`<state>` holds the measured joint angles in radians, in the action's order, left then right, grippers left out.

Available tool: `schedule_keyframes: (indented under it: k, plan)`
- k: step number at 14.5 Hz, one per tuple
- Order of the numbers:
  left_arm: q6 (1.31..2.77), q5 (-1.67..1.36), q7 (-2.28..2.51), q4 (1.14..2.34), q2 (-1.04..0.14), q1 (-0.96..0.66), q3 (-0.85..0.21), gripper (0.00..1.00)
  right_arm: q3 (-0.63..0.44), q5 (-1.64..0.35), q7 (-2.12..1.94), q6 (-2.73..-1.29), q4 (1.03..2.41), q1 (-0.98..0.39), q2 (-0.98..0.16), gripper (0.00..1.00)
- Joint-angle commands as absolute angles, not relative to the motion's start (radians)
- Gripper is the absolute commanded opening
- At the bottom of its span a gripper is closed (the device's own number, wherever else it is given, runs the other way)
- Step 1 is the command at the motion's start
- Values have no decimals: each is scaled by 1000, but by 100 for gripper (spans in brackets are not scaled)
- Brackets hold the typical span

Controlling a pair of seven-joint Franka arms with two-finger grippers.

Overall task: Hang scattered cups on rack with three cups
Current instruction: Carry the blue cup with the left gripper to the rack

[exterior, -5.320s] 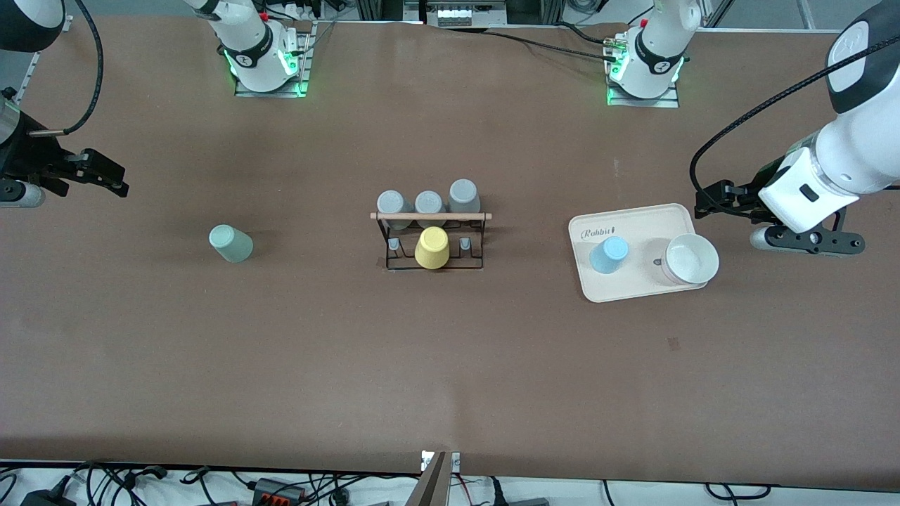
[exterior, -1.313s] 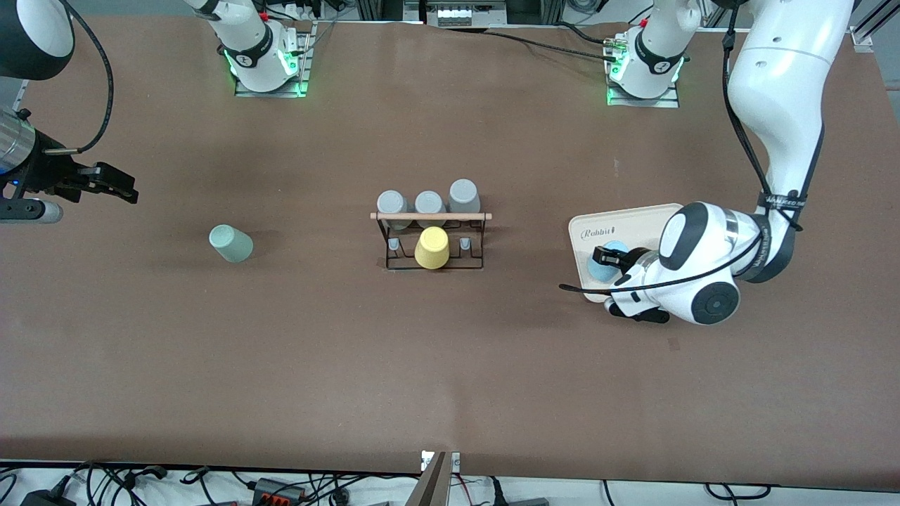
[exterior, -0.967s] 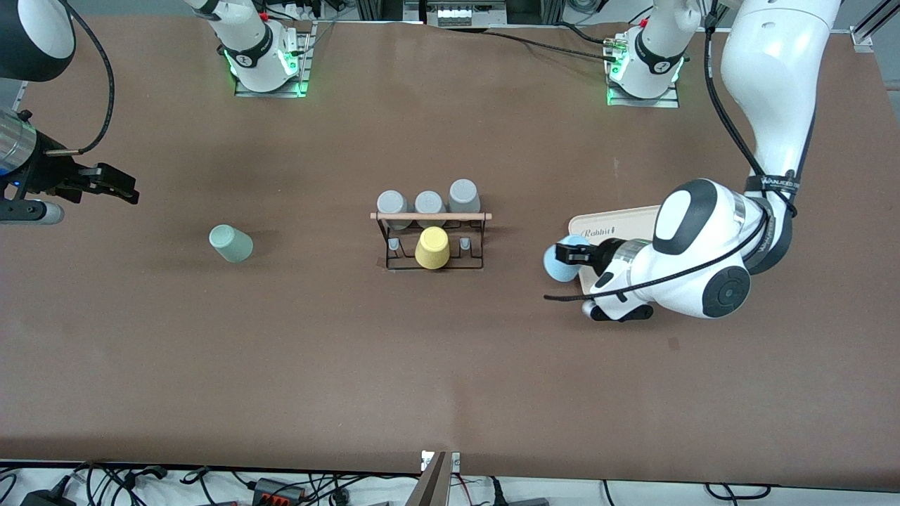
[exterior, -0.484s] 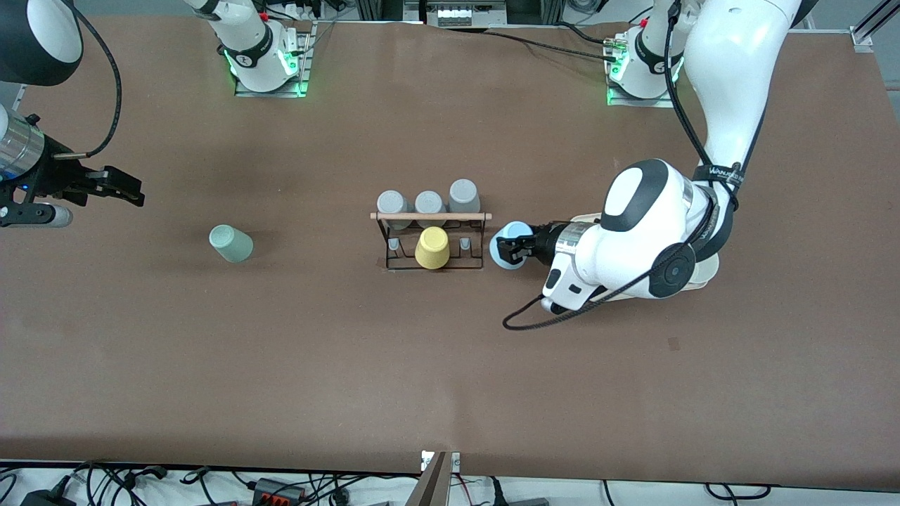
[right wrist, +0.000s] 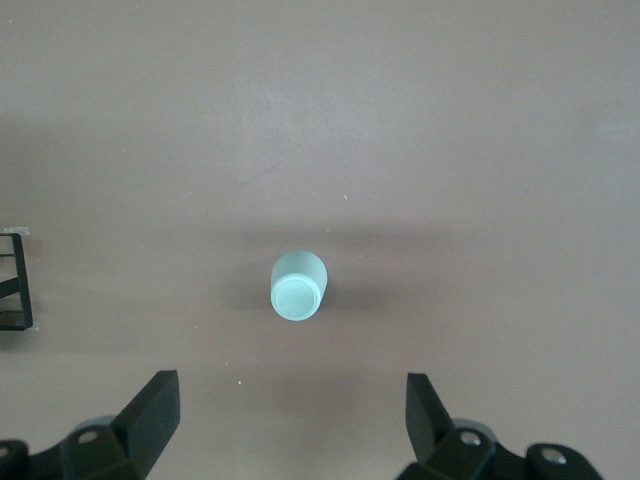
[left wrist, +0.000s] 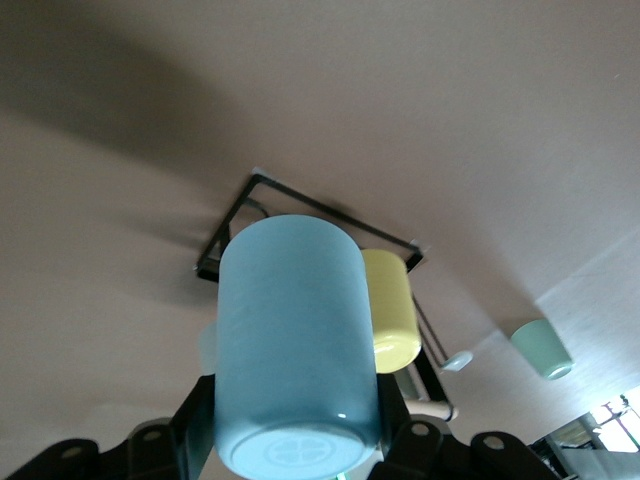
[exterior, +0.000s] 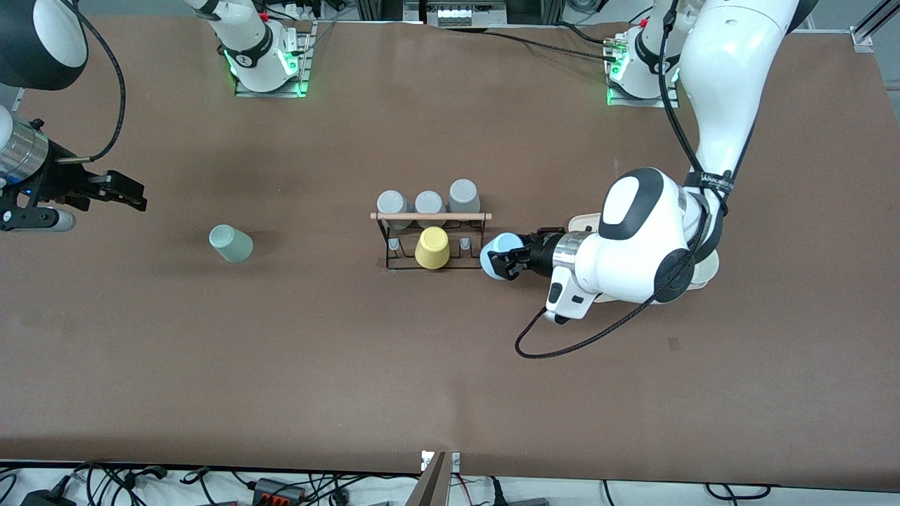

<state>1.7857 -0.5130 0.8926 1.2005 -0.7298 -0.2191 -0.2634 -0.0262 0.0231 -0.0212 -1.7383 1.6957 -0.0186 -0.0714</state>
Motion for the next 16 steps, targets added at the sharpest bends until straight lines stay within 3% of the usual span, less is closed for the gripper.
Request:
schedule_keyframes:
  k: [1, 16]
  plan:
    - [1821, -554, 945, 1164, -755, -261, -259, 1, -25, 25, -40, -1732, 1660, -29, -75, 100]
    - [1789, -486, 878, 1201, -770, -308, -258, 3, -26, 20, -37, -1733, 1658, -25, -117, 100]
